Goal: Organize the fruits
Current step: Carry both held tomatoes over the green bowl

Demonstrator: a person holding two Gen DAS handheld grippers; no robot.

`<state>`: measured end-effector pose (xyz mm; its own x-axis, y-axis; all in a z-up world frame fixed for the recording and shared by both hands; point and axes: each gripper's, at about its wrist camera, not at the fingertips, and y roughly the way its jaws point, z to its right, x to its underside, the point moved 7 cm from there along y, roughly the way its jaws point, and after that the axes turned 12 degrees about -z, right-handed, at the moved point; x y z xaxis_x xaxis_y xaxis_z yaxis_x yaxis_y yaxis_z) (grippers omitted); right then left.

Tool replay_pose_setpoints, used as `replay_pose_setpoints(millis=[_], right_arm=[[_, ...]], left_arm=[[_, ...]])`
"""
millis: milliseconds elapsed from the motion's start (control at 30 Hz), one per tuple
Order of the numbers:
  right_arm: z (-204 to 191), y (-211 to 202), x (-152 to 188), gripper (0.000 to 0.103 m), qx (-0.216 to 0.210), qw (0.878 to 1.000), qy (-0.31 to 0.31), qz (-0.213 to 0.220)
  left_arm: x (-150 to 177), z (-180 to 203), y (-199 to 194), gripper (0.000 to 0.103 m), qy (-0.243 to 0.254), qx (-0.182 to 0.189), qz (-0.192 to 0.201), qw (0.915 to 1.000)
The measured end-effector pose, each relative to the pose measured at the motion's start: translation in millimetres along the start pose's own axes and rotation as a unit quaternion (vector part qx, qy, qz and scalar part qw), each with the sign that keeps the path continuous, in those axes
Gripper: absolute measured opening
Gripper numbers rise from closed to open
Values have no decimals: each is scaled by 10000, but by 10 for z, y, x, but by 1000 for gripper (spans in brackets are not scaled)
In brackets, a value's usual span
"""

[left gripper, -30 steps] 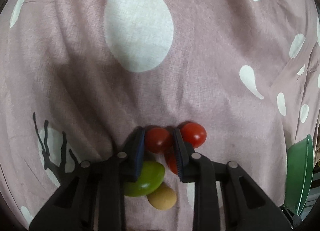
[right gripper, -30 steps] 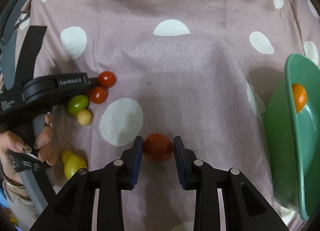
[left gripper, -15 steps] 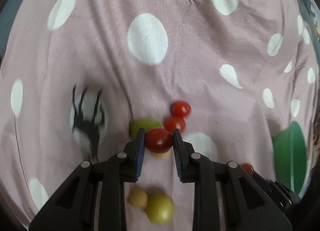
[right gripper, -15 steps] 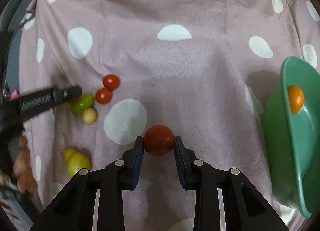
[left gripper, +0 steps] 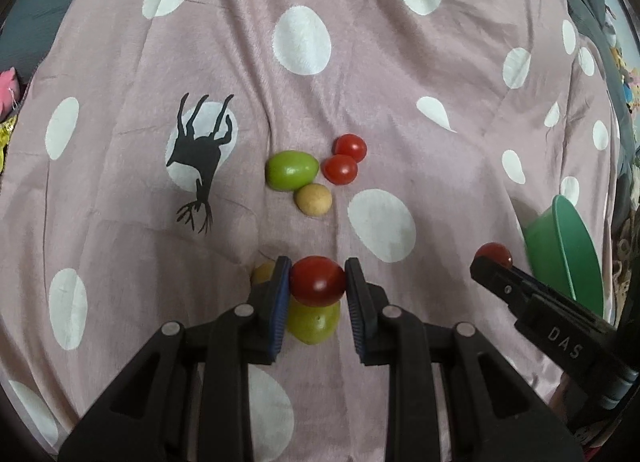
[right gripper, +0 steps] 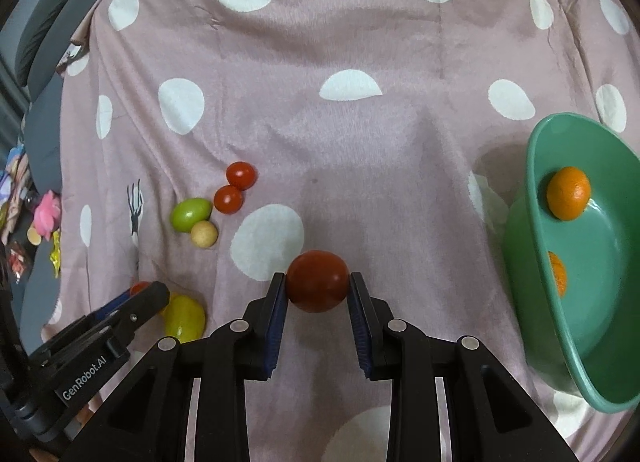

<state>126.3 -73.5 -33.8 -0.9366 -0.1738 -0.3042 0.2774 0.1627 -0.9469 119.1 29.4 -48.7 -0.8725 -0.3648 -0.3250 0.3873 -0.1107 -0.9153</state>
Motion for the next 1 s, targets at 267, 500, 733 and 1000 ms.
replay_pose_setpoints(millis=[267,500,733,1000], right_arm=[[4,-119,17,31,14,9999,27,127],[79,-278,9,31,103,9992,138,358],[191,-454,24,31,167,9982,248,521],[417,-694,12,31,248,9956,419,797]], left_arm=[[13,119,-110,26,148,78,152,9997],[42,297,-206,26,388,155,287,9987],[54,509,-256,26,615,181,357,9973],[20,929,-321,27,754,168,511,9957]])
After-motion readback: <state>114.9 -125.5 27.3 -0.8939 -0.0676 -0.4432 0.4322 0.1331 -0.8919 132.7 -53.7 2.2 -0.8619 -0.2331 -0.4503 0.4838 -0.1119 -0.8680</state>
